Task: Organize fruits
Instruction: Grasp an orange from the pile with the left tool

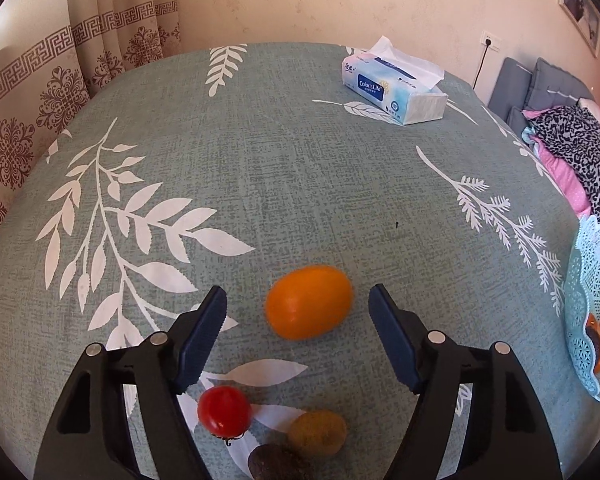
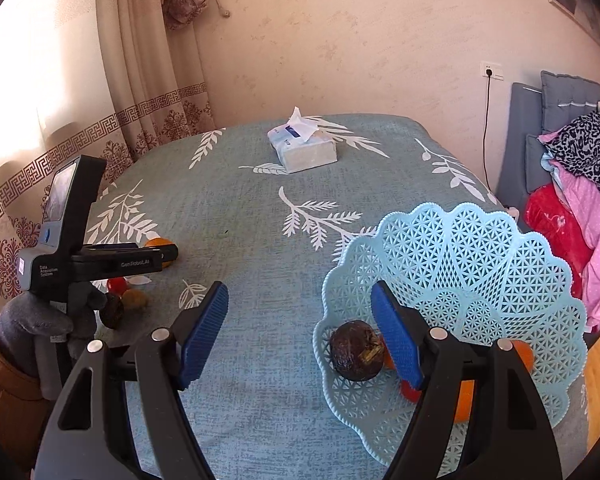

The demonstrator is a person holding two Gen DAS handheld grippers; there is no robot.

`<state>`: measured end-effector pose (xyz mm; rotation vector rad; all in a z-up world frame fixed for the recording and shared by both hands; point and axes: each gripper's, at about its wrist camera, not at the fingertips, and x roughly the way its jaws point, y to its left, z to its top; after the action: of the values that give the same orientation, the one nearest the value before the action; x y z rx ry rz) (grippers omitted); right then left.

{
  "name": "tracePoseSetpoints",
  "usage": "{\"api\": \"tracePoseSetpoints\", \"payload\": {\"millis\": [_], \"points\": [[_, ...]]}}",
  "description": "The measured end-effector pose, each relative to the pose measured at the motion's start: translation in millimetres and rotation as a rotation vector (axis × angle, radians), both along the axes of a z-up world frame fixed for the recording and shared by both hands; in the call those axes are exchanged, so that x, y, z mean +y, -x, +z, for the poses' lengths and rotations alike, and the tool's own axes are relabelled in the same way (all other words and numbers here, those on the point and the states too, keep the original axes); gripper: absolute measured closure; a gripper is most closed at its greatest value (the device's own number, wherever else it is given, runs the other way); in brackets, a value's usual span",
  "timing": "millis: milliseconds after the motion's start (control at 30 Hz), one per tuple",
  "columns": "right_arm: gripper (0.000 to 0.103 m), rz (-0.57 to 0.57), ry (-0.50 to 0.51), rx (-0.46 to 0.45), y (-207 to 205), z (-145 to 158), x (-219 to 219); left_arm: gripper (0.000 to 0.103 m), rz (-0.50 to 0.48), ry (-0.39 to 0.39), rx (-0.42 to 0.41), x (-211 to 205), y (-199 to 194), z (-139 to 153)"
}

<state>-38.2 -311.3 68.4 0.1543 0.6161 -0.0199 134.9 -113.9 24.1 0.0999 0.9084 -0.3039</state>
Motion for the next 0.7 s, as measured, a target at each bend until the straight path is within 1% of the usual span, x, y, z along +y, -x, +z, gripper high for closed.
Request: {"api": "tracePoseSetpoints", "payload": {"millis": [67, 100, 133, 233, 467, 533, 700], "points": [[0.028, 0.011, -0.001, 0.006, -1.4, -1.3, 3.7, 0.047, -0.004, -0.002, 0.018, -1.5, -4.0, -4.7], [0.028, 0.016, -0.001, 0.008, -2.3, -1.9, 5.7, 0.050, -0.004, 0.002, 0.029, -1.6, -6.1, -7.3], [0.028, 0.022, -0.001, 0.011, -3.0, -2.5, 7.9, 0.050, -0.005, 0.008, 0.028, -1.2, -6.8, -8.4], [0.028, 0.050, -0.017, 0.027, -6.3, -5.1, 13.6, 0.060, -0.022, 0.033, 0.026, 0.6, -5.0, -5.9], [0.028, 0.101, -0.063, 0.071, -17.2, -12.3, 25.4, 0.060, 0.002, 0.084, 0.007, 16.2, 0.7, 4.9], [0.028, 0.119, -0.073, 0.087, -21.6, -14.9, 29.9, 0.060, 0.016, 0.098, -0.011, 22.5, 3.6, 11.2], [0.028, 0.184, -0.102, 0.136, -34.2, -21.8, 46.1, 0.060, 0.057, 0.106, -0.068, 37.9, 11.3, 25.6]]}}
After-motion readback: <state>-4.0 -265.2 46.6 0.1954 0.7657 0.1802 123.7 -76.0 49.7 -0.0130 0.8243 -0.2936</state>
